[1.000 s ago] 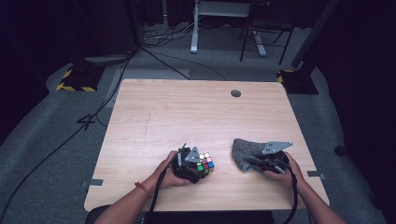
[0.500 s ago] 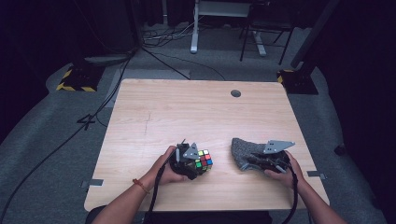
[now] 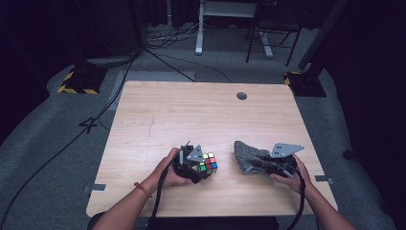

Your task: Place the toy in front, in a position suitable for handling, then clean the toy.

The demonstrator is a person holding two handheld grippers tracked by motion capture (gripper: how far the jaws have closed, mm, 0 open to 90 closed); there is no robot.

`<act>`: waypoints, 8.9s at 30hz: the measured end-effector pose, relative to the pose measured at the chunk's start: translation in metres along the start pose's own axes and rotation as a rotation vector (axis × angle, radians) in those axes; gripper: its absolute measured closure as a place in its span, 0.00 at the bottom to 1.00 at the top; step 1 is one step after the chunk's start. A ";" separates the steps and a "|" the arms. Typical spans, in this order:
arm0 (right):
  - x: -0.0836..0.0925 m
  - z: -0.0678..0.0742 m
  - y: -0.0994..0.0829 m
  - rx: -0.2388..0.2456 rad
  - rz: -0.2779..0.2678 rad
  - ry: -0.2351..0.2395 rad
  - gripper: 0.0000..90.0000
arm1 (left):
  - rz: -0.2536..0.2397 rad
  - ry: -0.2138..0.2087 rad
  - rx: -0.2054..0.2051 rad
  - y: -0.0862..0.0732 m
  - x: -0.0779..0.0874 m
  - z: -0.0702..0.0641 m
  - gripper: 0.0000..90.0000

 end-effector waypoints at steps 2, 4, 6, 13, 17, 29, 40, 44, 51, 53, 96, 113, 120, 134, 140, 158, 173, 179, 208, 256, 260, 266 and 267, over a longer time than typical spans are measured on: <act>0.000 0.001 0.001 0.007 0.002 0.000 0.86 | 0.006 0.000 -0.001 0.000 0.000 0.000 0.38; 0.000 0.002 0.002 0.009 0.001 0.000 0.86 | 0.007 -0.003 -0.006 0.000 0.000 0.000 0.38; 0.000 0.002 0.004 0.010 -0.003 0.001 0.86 | 0.011 -0.002 0.001 0.001 0.000 0.000 0.38; 0.001 0.004 0.023 0.037 -0.031 0.006 0.86 | -0.001 -0.007 -0.004 0.013 -0.001 0.001 0.38; -0.001 0.006 0.040 0.054 -0.056 0.031 0.86 | -0.015 -0.008 -0.019 0.023 -0.005 0.001 0.38; -0.018 0.022 0.094 0.145 -0.079 0.085 0.86 | -0.014 0.011 -0.061 0.044 -0.020 -0.004 0.38; -0.031 0.031 0.099 0.211 -0.023 0.034 0.86 | 0.008 0.027 -0.071 0.040 -0.018 -0.007 0.38; -0.030 0.026 0.095 0.207 -0.011 0.008 0.86 | 0.008 0.031 -0.071 0.039 -0.016 -0.007 0.38; -0.026 0.016 0.084 0.179 0.013 -0.016 0.86 | -0.002 0.021 -0.073 0.038 -0.011 -0.007 0.38; -0.025 0.017 0.084 0.186 0.017 -0.022 0.87 | -0.001 0.030 -0.079 0.039 -0.012 -0.008 0.38; -0.032 0.019 0.061 0.126 0.023 0.017 0.86 | -0.015 0.029 -0.081 0.041 -0.011 -0.004 0.38; -0.023 0.053 0.096 0.266 -0.069 0.024 0.86 | 0.043 0.048 -0.126 0.041 -0.025 -0.020 0.38; -0.040 0.048 0.099 0.270 -0.023 -0.053 0.86 | 0.058 0.056 -0.111 0.038 -0.027 -0.016 0.38; -0.027 0.011 0.061 0.116 0.019 -0.052 0.86 | 0.000 0.047 -0.097 0.041 -0.012 -0.015 0.38; -0.033 0.008 0.057 0.096 0.010 -0.027 0.86 | -0.030 0.037 -0.087 0.042 -0.007 -0.015 0.38; -0.022 0.036 0.083 0.122 -0.146 0.077 0.86 | 0.006 0.033 -0.131 0.041 -0.021 -0.024 0.37; -0.026 0.026 0.068 0.108 -0.063 0.067 0.86 | -0.061 0.072 -0.104 0.045 0.002 -0.015 0.37; -0.022 0.033 0.072 0.126 -0.107 0.100 0.86 | -0.041 0.084 -0.108 0.043 0.000 -0.013 0.37; -0.029 0.021 0.063 0.074 -0.078 0.076 0.86 | -0.107 0.040 -0.127 0.048 0.006 -0.024 0.37; -0.016 0.047 0.093 0.170 -0.144 0.048 0.86 | -0.013 0.081 -0.154 0.045 -0.009 -0.028 0.37; -0.022 0.034 0.083 0.148 -0.082 -0.002 0.86 | -0.017 0.081 -0.156 0.046 -0.008 -0.028 0.37; -0.031 0.018 0.060 0.092 -0.006 0.015 0.86 | -0.054 0.084 -0.147 0.048 0.002 -0.027 0.37; -0.033 0.017 0.058 0.083 -0.005 0.034 0.86 | -0.069 0.082 -0.142 0.049 0.006 -0.027 0.37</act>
Point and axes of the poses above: each handheld gripper's, and its own axes: x roughly backward along the jaws, y roughly out of its top, z roughly to its left, the point moved 4 cm from there along -x, roughly forward along the jaws, and after that the axes turned 10 degrees about x, right-handed, at the moved point
